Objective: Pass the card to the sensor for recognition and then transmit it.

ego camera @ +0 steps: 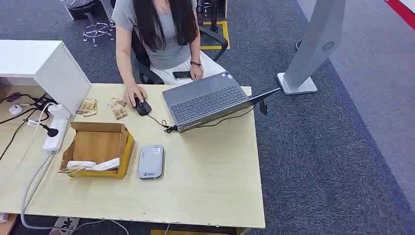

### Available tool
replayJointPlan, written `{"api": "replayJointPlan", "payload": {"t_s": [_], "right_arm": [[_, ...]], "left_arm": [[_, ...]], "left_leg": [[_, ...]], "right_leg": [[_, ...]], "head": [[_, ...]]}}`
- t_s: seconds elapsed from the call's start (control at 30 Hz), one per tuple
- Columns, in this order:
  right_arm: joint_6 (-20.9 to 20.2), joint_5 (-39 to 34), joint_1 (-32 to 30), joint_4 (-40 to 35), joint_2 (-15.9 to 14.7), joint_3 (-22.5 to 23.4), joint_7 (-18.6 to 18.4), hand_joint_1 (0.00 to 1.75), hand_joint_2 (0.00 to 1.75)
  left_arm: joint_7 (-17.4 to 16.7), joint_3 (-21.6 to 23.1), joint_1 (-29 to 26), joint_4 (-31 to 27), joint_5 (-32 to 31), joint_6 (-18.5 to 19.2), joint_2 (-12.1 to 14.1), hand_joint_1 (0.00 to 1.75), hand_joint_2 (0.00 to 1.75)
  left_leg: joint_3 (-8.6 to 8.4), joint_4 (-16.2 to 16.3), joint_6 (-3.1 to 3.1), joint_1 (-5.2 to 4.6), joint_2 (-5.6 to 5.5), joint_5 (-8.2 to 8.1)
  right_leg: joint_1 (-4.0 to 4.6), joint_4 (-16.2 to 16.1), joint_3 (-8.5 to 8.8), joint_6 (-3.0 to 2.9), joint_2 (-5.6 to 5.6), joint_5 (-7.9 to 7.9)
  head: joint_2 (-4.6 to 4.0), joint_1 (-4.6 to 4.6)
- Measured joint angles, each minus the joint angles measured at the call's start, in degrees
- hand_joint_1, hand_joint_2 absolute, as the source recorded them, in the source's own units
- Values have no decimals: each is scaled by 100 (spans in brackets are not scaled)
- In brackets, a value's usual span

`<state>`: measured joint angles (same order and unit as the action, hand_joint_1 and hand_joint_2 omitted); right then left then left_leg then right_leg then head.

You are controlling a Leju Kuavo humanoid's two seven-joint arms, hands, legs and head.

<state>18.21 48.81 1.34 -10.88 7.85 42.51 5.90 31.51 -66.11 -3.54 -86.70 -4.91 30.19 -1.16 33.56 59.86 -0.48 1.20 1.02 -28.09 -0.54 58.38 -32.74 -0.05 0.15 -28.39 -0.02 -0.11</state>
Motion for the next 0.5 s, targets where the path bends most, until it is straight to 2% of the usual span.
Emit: {"api": "replayJointPlan", "payload": {"t_s": [0.07,0.1,0.23,0.4,0.43,0.5], "right_arm": [[22,-4,2,0,11,54,2,0,0],[28,-13,6,0,17,81,9,0,175],[92,-39,19,0,50,205,-59,0,175],[109,-18,25,0,76,293,-127,0,175],[109,-17,25,0,79,302,-127,0,175],[109,20,24,0,81,321,-133,0,175]], "left_arm": [[-224,-496,118,463,148,70,-46,0,0],[-312,-732,179,720,212,63,-72,0,0],[-605,-1513,327,1888,258,-334,-230,0,0],[-557,-1894,376,3032,260,-610,-391,0,0],[-557,-1939,383,3220,260,-632,-406,0,175],[-568,-1968,385,3462,249,-685,-437,0,175]], "left_leg": [[3,0,0,-1,-8,0],[1,0,0,0,-7,0],[-4,0,0,-3,-13,0],[-2,0,1,-4,-35,0],[-2,0,1,-4,-35,0],[-2,0,1,-3,-37,1]], "right_leg": [[0,1,5,0,-8,0],[-1,0,7,0,-9,0],[-1,-3,10,1,-14,-1],[-2,-9,17,2,-35,0],[-2,-9,17,2,-35,0],[-2,-9,18,3,-37,0]], "head": [[0,-4],[0,2],[0,-6],[0,4],[0,2],[0,4]]}}
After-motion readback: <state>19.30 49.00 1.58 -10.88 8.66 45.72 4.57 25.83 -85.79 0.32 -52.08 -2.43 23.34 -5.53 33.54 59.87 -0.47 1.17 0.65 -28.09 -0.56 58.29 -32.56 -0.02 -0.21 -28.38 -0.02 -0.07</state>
